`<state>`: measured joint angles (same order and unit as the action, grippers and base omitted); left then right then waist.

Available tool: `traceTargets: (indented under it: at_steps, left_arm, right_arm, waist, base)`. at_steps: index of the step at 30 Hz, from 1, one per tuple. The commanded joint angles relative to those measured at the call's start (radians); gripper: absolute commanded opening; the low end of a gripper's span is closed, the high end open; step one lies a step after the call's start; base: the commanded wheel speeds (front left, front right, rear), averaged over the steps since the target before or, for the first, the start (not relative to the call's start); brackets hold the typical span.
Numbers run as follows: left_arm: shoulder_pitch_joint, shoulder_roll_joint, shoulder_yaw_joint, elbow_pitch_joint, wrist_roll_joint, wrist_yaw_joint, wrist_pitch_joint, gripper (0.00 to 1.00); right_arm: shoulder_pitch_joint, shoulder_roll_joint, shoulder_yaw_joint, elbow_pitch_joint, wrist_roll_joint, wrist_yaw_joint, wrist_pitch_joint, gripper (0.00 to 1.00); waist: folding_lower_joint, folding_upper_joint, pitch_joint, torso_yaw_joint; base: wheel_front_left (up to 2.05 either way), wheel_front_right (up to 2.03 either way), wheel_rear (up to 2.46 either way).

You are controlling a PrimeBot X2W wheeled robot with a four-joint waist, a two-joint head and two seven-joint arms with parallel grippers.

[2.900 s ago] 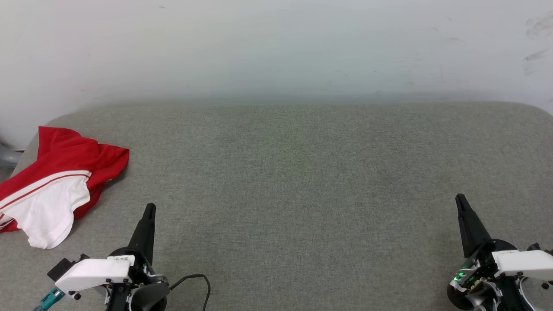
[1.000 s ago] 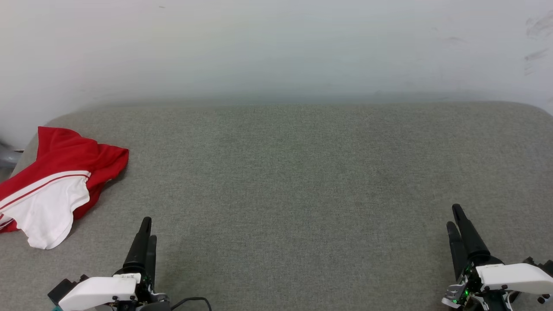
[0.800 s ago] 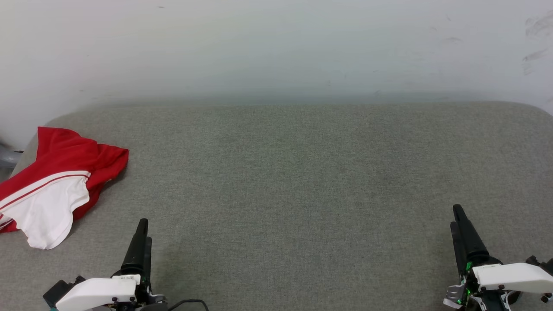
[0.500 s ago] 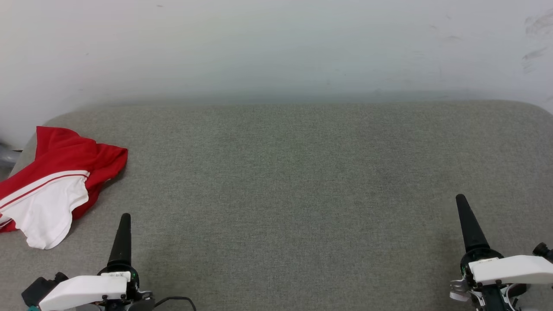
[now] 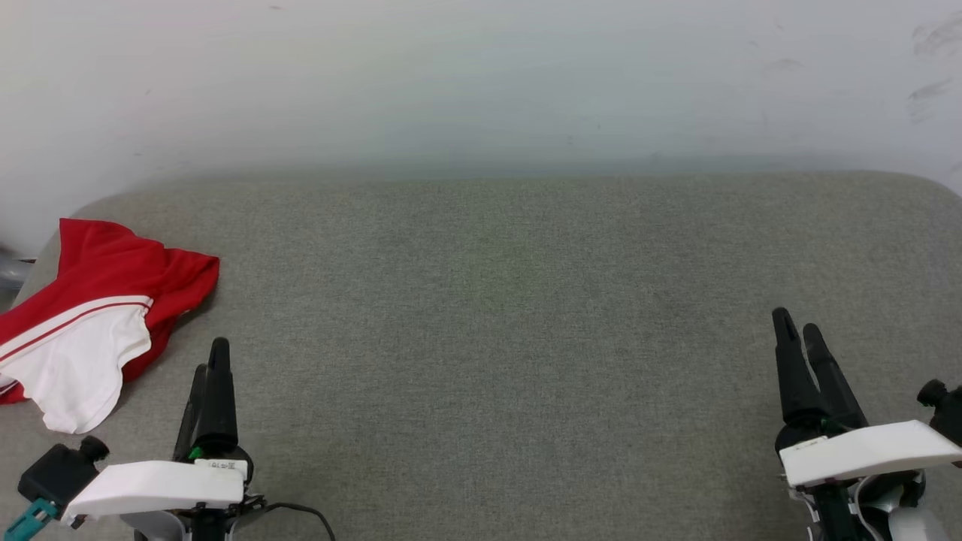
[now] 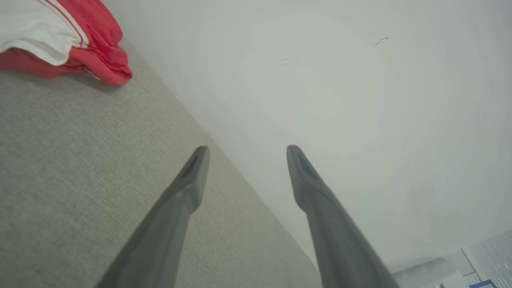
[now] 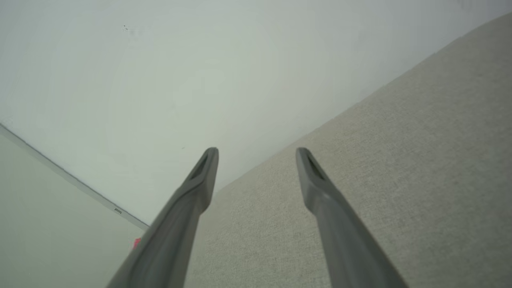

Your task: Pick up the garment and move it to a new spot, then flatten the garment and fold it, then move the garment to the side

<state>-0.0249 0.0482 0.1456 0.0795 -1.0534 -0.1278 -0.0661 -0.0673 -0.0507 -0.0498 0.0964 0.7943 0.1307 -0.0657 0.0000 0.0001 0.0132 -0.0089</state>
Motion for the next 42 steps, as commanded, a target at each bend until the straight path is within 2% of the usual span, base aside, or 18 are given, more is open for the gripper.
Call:
traceTargets:
  at_steps: [1, 16, 24, 42]
  left_arm:
    - [-0.003, 0.002, -0.004, -0.029, 0.042, -0.002, -0.01, 1.0]
    - [0.017, 0.002, -0.114, -0.156, 0.413, 0.033, -0.056, 1.0]
    - [0.039, 0.009, -0.187, -0.142, 0.562, 0.052, -0.079, 1.0]
    - [0.038, 0.089, -0.336, -0.103, 0.769, 0.186, -0.124, 1.0]
  right_arm:
    - [-0.023, 0.0, 0.005, -0.024, -0.044, 0.0, -0.01, 1.0]
    - [-0.014, 0.0, 0.049, -0.07, -0.37, 0.0, -0.056, 1.0]
    - [-0.007, 0.0, 0.055, -0.06, -0.505, 0.0, -0.079, 1.0]
    - [-0.003, 0.0, 0.07, -0.047, -0.752, 0.0, -0.124, 1.0]
  waist:
    - [0.0, -0.0001, 0.0, 0.0]
    - [0.0, -0.0001, 0.008, -0.004]
    - [0.0, -0.0001, 0.008, -0.005]
    - [0.0, -0.0001, 0.012, -0.017]
  base:
    - [0.0, 0.0, 0.0]
    - [0.0, 0.0, 0.0]
    - [0.0, 0.0, 0.0]
    - [0.0, 0.0, 0.0]
